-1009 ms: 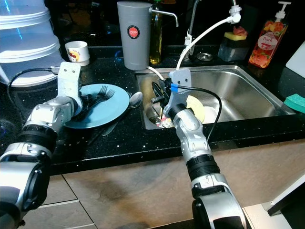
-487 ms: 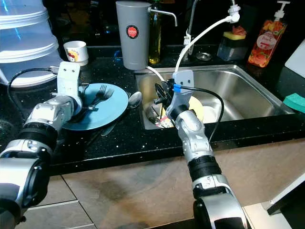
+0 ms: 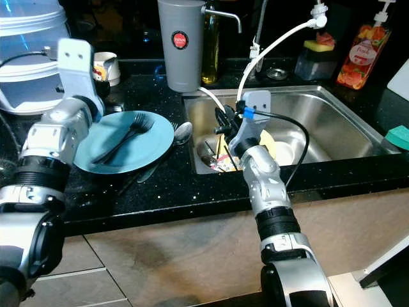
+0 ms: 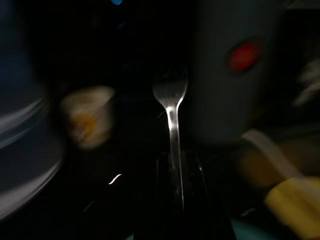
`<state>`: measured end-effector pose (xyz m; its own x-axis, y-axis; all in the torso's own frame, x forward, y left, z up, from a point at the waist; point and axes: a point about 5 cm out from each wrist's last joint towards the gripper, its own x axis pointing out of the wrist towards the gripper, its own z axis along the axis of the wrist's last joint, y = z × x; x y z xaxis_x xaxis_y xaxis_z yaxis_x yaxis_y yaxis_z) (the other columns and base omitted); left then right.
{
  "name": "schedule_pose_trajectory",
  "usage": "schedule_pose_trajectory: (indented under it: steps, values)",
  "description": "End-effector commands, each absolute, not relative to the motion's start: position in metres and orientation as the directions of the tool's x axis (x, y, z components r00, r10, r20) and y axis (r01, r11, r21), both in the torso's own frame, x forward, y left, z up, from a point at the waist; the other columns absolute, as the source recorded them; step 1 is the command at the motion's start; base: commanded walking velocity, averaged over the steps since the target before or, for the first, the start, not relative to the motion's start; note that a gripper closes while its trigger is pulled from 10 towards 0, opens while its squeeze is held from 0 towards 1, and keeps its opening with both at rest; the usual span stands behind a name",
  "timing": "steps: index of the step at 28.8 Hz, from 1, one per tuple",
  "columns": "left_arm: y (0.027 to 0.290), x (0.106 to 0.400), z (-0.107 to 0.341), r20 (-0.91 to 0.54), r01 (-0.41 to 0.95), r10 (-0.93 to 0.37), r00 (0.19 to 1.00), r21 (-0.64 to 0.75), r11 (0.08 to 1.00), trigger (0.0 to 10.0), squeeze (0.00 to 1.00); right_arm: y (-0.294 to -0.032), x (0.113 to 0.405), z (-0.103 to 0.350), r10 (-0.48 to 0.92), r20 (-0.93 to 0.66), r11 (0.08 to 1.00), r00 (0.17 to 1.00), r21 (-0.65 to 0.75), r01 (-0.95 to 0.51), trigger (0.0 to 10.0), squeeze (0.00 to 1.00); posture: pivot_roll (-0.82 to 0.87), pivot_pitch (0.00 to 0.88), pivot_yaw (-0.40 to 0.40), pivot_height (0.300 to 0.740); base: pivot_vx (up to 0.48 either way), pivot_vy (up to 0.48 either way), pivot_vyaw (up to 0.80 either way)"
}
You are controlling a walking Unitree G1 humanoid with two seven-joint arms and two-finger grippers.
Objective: Kitchen organization
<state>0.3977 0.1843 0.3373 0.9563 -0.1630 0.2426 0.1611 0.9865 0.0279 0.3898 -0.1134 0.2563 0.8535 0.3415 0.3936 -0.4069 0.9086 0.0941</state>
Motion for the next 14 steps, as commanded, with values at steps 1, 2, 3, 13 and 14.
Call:
schedule_pose_trajectory:
  steps: [1,2,3,13,14]
  values:
    - [0.170,0.392,0.332,0.264,0.333,-0.315,0.911,-0.025,0.943,0.0,0.00,-0.114,0.389,0.268,0.334,0.428,0.901,0.840,0.116,-0.418,10.0,0.00,0.10,0.082,-0.007,0.740,0.000,0.000,0.00]
    - [0.170,0.392,0.332,0.264,0.333,-0.315,0.911,-0.025,0.943,0.0,0.00,-0.114,0.389,0.268,0.334,0.428,0.901,0.840,0.116,-0.418,10.0,0.00,0.10,0.082,-0.007,0.740,0.000,0.000,0.00]
    - [0.161,0.385,0.330,0.293,0.455,-0.422,0.858,-0.051,0.889,0.0,0.00,-0.112,0.388,0.271,0.343,0.434,0.892,0.833,0.126,-0.433,10.0,0.00,0.10,0.081,-0.007,0.740,0.000,0.000,0.00]
    - [0.139,0.352,0.293,0.229,0.713,-0.706,0.670,0.065,0.698,0.0,0.00,-0.101,0.376,0.301,0.322,0.529,0.708,0.785,0.416,-0.570,10.0,1.00,0.09,0.073,-0.004,0.740,0.000,0.000,0.00]
    - [0.139,0.352,0.293,0.229,0.713,-0.706,0.670,0.065,0.698,0.0,0.00,-0.101,0.376,0.301,0.322,0.529,0.708,0.785,0.416,-0.570,10.0,1.00,0.09,0.073,-0.004,0.740,0.000,0.000,0.00]
